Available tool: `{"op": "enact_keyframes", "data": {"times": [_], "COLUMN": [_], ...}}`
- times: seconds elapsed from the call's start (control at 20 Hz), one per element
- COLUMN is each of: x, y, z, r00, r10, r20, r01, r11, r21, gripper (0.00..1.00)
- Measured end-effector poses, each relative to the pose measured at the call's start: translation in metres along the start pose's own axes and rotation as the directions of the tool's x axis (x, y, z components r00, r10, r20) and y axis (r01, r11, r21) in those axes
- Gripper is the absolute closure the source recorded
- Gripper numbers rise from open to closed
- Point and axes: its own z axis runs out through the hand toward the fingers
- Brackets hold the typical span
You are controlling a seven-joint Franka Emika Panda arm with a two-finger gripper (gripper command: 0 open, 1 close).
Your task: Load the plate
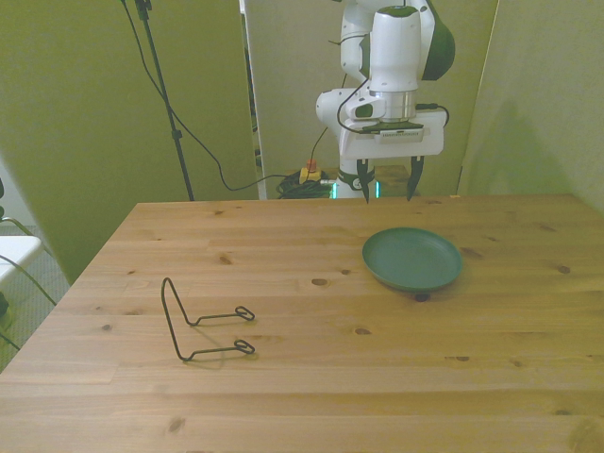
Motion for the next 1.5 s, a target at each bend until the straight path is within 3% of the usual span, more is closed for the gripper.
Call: {"op": "enact_keyframes", "data": {"times": [0.3,0.75,0.95,1.5], "x": [0.016,0.096,0.114,0.114], "y": [0.001,0.01,0.009,0.014], "z": [0.004,0.025,0.045,0.068], "r00": [0.997,0.982,0.978,0.968], "r10": [0.072,0.184,0.209,0.217], "r20": [-0.023,-0.036,-0.017,0.128], "r01": [-0.072,-0.184,-0.209,-0.234], "r11": [0.997,0.983,0.978,0.962], "r21": [0.025,-0.007,-0.01,0.14], "gripper": [0.0,0.0,0.0,0.0]}}
